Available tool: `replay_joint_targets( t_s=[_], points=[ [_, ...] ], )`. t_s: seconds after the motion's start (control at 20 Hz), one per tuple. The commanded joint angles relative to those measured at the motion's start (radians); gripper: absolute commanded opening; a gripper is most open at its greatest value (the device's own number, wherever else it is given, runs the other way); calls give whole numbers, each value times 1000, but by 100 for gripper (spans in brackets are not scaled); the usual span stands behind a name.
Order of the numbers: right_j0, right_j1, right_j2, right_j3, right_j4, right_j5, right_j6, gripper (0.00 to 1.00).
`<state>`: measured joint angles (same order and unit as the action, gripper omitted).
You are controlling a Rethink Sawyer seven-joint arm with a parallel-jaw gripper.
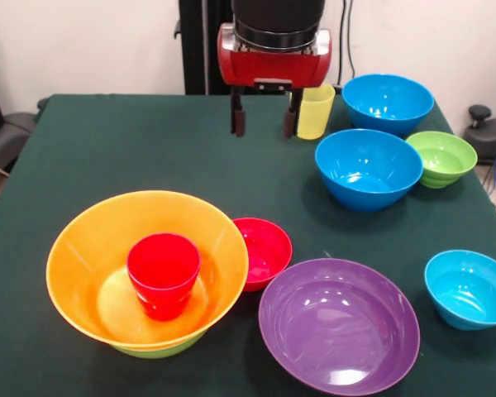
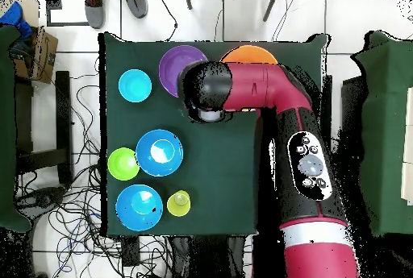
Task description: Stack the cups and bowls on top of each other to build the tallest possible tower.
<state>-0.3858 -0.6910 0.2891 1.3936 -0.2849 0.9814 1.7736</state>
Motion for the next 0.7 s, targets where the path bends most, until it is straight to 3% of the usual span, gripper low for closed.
replay_joint_targets(
  t_s=[0.05,0.7],
  points=[
    [-218,-40,267,209,59,-197,-389,100],
    [-277,-3,423,253,-67,-146,-368,100]
  ],
)
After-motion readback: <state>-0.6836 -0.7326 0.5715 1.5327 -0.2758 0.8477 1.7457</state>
